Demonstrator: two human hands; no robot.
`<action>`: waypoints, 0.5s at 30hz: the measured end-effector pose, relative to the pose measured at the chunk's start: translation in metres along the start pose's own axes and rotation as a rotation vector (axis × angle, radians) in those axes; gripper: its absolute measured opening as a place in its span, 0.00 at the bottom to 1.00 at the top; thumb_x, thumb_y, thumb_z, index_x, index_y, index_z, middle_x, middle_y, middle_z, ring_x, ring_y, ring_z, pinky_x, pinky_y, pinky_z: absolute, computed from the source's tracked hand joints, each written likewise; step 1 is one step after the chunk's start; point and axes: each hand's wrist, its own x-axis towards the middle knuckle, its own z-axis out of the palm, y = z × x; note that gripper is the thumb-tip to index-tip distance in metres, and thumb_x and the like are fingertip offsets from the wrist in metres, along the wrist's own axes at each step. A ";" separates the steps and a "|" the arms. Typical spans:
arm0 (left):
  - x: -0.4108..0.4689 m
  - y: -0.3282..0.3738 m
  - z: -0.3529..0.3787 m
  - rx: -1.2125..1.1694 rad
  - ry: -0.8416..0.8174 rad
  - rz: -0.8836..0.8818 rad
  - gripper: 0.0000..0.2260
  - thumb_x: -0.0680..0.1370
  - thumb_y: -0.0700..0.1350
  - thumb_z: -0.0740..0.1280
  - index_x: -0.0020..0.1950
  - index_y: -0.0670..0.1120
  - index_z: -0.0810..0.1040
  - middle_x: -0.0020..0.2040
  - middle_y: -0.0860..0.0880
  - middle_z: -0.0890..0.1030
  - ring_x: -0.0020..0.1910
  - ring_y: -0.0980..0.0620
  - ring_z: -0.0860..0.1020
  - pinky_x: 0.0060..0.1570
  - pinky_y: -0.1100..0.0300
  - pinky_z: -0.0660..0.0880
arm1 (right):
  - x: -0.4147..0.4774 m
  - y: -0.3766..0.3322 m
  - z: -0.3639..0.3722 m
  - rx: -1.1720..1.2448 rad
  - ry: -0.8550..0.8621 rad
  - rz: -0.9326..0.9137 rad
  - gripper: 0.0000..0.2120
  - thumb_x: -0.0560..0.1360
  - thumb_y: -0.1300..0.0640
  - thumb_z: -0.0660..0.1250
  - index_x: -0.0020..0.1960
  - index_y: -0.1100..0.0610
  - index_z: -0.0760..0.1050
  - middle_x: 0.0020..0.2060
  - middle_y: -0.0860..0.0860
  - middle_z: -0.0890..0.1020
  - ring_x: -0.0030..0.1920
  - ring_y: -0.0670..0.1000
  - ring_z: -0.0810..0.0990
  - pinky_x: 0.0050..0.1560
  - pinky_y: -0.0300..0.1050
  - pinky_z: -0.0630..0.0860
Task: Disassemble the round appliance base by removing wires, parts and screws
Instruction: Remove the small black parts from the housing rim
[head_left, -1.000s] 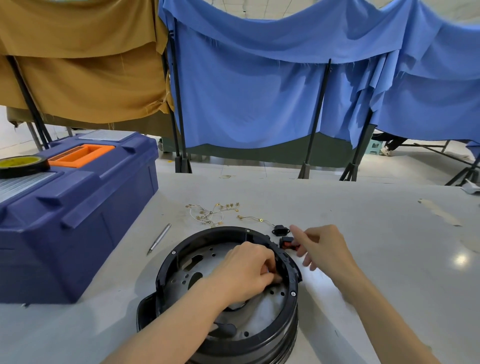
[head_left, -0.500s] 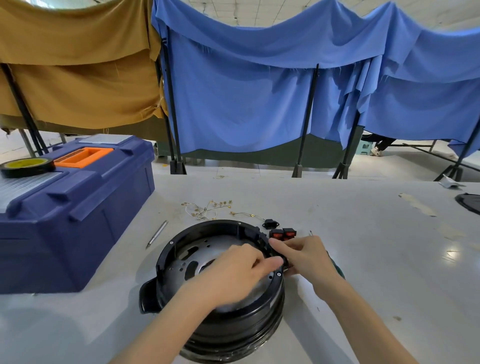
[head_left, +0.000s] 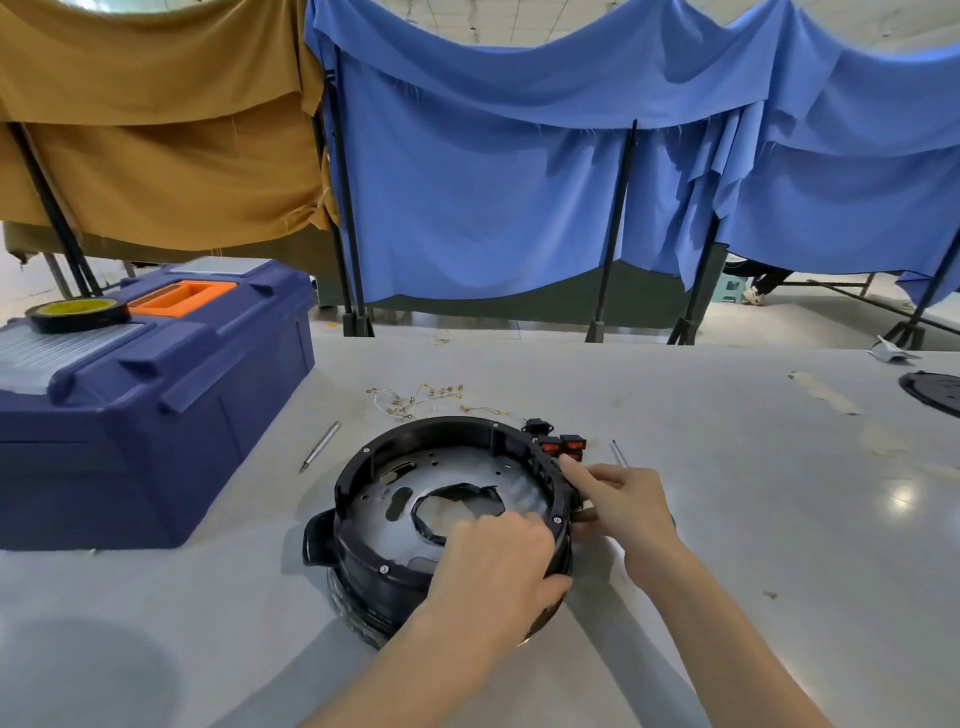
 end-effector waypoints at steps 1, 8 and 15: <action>0.000 0.000 -0.002 -0.004 0.011 0.001 0.17 0.79 0.61 0.61 0.45 0.47 0.68 0.48 0.44 0.79 0.48 0.42 0.79 0.37 0.55 0.59 | 0.001 0.000 -0.003 0.023 -0.012 0.011 0.07 0.74 0.53 0.72 0.45 0.57 0.84 0.29 0.51 0.84 0.24 0.52 0.79 0.26 0.39 0.75; 0.012 -0.007 -0.047 0.041 0.439 -0.123 0.28 0.65 0.68 0.72 0.30 0.49 0.60 0.20 0.51 0.68 0.18 0.50 0.67 0.24 0.65 0.50 | 0.012 0.009 -0.013 0.074 0.016 0.056 0.08 0.80 0.59 0.64 0.51 0.58 0.82 0.33 0.55 0.85 0.30 0.52 0.83 0.33 0.43 0.78; 0.034 -0.017 -0.073 -0.213 0.588 -0.252 0.27 0.75 0.65 0.62 0.26 0.51 0.56 0.24 0.56 0.60 0.23 0.59 0.58 0.25 0.63 0.52 | 0.011 0.014 -0.010 0.123 -0.182 0.070 0.13 0.73 0.71 0.67 0.56 0.65 0.79 0.44 0.60 0.85 0.43 0.61 0.83 0.51 0.50 0.79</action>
